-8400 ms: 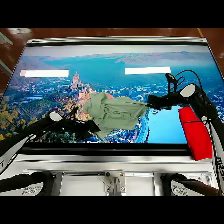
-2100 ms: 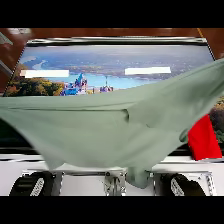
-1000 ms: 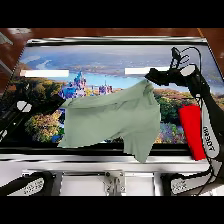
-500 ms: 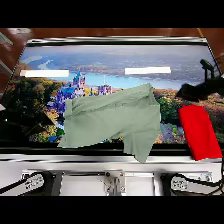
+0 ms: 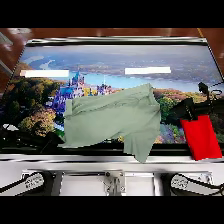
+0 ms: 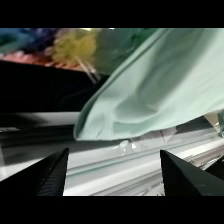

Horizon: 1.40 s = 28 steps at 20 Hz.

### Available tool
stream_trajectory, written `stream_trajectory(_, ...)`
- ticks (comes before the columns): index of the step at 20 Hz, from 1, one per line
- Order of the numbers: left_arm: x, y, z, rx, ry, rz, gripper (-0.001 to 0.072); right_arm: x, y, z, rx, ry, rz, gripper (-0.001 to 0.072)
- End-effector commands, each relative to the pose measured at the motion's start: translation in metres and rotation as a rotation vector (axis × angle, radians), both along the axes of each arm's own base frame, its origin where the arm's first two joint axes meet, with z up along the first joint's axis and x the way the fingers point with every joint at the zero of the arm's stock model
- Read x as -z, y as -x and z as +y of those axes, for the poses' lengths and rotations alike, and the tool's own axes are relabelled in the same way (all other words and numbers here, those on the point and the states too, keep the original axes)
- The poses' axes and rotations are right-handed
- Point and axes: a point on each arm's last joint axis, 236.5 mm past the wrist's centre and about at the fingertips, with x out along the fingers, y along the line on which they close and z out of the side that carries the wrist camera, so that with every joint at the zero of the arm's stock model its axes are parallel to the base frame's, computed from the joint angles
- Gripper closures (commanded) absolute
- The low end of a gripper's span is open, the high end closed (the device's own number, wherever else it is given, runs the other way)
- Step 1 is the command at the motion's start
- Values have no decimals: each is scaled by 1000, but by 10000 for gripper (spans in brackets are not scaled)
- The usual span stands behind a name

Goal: Fold the shirts.

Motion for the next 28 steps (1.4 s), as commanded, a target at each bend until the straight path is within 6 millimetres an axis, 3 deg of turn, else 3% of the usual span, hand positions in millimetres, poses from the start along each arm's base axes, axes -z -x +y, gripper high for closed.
stream_trajectory(1, 9, -18, 2, -81, -21, -55, 30, -4, 1, 17, -40, -46, -25, 196)
stream_trajectory(3, 12, -31, 5, -127, -39, -91, 150, -5, 1, 21, -49, -52, -28, 196)
stream_trajectory(5, 15, -37, 7, -146, -66, -100, 403, -8, -1, 23, -44, -64, -34, 196)
stream_trajectory(6, 15, -37, 5, -137, -66, -102, 585, -8, -1, 23, -44, -64, -34, 197)
stream_trajectory(7, 15, -36, 2, -120, -63, -103, 673, -6, -1, 21, -43, -53, -31, 197)
stream_trajectory(9, 12, -32, -7, -65, -45, -115, 673, 9, 3, 10, -29, 21, 14, 197)
stream_trajectory(13, 5, -27, -14, -20, -14, -125, 674, 49, 21, -33, 20, 253, 161, 195)
stream_trajectory(15, -2, -29, -14, -10, -21, -156, 674, 59, 14, -45, 104, 300, 190, 75)
stream_trajectory(16, -6, -32, -13, -10, -30, -176, 673, 63, 6, -45, 159, 294, 188, 75)
stream_trajectory(18, -13, -36, -11, -10, -46, -211, 673, 74, -4, -37, 224, 243, 189, 75)
stream_trajectory(22, -16, -37, -10, -18, -51, -219, 674, 118, 18, -7, 143, 255, 286, 79)
stream_trajectory(24, -17, -37, -11, -20, -48, -220, 673, 135, 20, 10, 108, 276, 291, 79)
stream_trajectory(28, -24, -43, -10, -23, -57, -253, 673, 152, 17, 37, 64, 308, 299, 79)
